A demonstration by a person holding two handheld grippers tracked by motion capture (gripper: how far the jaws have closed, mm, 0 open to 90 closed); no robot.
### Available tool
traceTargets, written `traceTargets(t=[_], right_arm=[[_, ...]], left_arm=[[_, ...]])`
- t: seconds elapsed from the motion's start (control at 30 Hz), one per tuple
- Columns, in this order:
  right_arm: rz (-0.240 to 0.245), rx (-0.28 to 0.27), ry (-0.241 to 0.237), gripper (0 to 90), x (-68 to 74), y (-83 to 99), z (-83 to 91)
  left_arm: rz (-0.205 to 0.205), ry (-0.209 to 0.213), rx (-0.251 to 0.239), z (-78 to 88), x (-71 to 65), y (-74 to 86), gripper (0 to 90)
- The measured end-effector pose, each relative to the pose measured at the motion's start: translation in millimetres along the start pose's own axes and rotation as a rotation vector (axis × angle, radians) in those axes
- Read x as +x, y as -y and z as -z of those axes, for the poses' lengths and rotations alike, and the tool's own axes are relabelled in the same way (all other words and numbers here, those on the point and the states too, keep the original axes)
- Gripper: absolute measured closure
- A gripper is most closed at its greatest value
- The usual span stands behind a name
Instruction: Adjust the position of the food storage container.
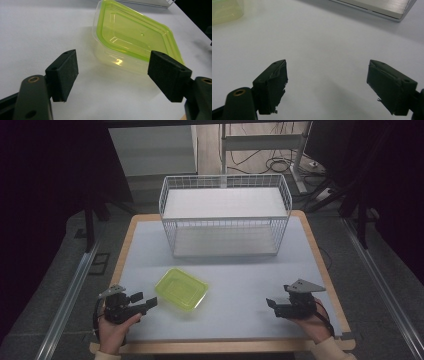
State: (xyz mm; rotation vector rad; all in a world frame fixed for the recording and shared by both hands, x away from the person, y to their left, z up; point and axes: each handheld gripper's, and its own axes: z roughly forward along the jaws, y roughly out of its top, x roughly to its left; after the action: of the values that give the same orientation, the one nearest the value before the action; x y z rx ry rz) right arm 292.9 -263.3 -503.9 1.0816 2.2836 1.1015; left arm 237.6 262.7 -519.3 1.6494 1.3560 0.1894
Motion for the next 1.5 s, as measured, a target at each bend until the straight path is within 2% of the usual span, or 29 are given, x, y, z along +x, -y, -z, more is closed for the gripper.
traceTargets(t=[0.37,0.47,0.5,0.53,0.57,0.63,0.67,0.7,0.73,0.8,1.0,1.17,1.33,1.5], right_arm=[[-0.025,0.003,0.001,19.9,-5.3,1.7,1.8],[-0.031,0.005,-0.003,21.0,-7.7,1.8,2.6],[-0.031,0.005,-0.003,21.0,-7.7,1.8,2.6],[-0.033,0.006,-0.005,21.1,-7.8,1.8,2.8],[-0.032,0.005,-0.004,21.3,-7.8,1.8,2.9],[-0.029,0.001,0.000,21.4,-6.8,1.6,3.1],[-0.027,0.001,-0.002,21.6,-5.9,1.4,2.7],[-0.027,0.001,-0.002,21.6,-5.9,1.4,2.7],[-0.026,0.001,-0.002,21.6,-5.7,1.4,2.5],[-0.021,0.004,-0.001,21.7,-5.4,1.6,1.9],[-0.021,0.004,0.000,21.9,-6.2,1.9,2.2],[-0.043,0.003,-0.025,22.3,-7.0,1.3,2.4],[-0.040,0.002,-0.029,22.3,-5.9,1.0,2.9],[-0.037,0.002,-0.022,22.3,-5.9,0.9,2.9]], left_arm=[[-0.012,-0.010,-0.001,3.2,-3.6,-0.7,25.2],[-0.012,-0.001,-0.001,6.4,-4.4,-2.0,38.6],[-0.016,-0.004,0.000,7.5,-5.0,-2.2,38.6],[-0.021,-0.015,0.005,8.7,-5.8,-2.4,51.6],[-0.020,-0.032,0.006,9.8,-6.9,-2.5,51.6],[-0.025,-0.044,0.006,12.9,-9.1,-2.8,64.0],[-0.035,-0.024,0.016,14.4,-11.2,-3.4,78.6],[-0.035,-0.024,0.016,14.4,-11.2,-3.4,83.4],[-0.052,-0.020,0.039,14.4,-13.7,-3.4,83.4],[-0.072,-0.017,0.058,13.3,-17.1,-2.3,90.0],[-0.100,0.026,0.098,7.6,-26.5,1.7,90.0],[-0.142,0.033,0.141,-2.0,-35.0,4.2,90.0],[-0.201,0.048,0.194,-16.4,-48.8,7.4,90.0],[-0.222,0.064,0.215,-25.5,-57.6,9.4,90.0]])
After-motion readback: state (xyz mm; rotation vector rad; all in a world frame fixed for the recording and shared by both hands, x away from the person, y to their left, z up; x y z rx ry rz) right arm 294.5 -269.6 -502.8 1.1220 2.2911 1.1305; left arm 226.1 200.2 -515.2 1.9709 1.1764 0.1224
